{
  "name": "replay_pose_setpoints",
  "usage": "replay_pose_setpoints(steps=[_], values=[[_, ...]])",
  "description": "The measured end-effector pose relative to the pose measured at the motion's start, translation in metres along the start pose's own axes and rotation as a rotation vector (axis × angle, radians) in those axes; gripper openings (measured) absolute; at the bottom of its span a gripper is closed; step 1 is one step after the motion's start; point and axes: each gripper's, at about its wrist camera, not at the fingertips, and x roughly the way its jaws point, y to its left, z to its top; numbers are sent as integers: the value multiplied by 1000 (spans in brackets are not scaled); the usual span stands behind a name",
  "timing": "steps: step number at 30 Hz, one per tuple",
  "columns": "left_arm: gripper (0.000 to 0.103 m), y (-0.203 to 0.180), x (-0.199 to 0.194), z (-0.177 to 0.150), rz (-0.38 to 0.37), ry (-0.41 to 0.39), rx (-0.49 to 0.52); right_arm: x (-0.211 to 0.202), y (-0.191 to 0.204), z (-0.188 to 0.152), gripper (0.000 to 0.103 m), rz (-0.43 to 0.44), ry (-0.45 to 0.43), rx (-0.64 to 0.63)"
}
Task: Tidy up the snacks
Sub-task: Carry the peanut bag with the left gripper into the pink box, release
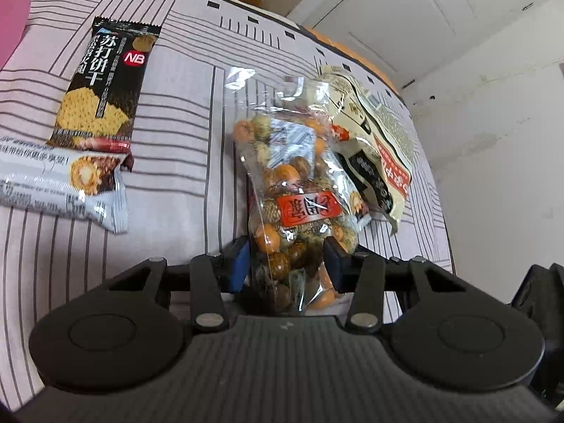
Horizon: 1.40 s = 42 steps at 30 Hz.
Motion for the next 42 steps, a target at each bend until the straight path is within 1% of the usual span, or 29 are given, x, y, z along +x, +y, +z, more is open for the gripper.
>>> replay_pose_setpoints(steps=[3,7,11,15,17,18,20,26,29,33,38,42], values=[[43,-9,-8,-6,29,7,43,-8,1,0,95,29,29,65],[43,-18,-26,-14,63,32,80,-25,8,-5,95,69,59,109],[43,-22,-51,-22,88,58,89,-42,21,-12,95,94,64,106],[43,-28,-78,-33,113,60,101,-68,33,-17,95,114,68,98],[43,-31,-92,-39,119,61,101,-86,43,-20,95,112,50,62],[43,-32,-100,-40,115,68,85,-91,48,-18,95,120,38,55],[43,-36,-115,-43,116,65,97,-107,53,-17,95,139,13,52],[43,-52,-165,-58,124,14,119,-146,72,-11,95,148,-45,-32],[43,-57,-188,-64,123,-17,120,-162,84,-7,95,160,-52,-65],[44,-56,-216,-68,122,-27,97,-184,101,-5,96,177,-36,-117],[44,-47,-249,-74,124,-35,62,-197,129,6,96,193,-35,-192],[44,-34,-275,-71,128,-81,39,-197,151,25,96,223,-56,-257]])
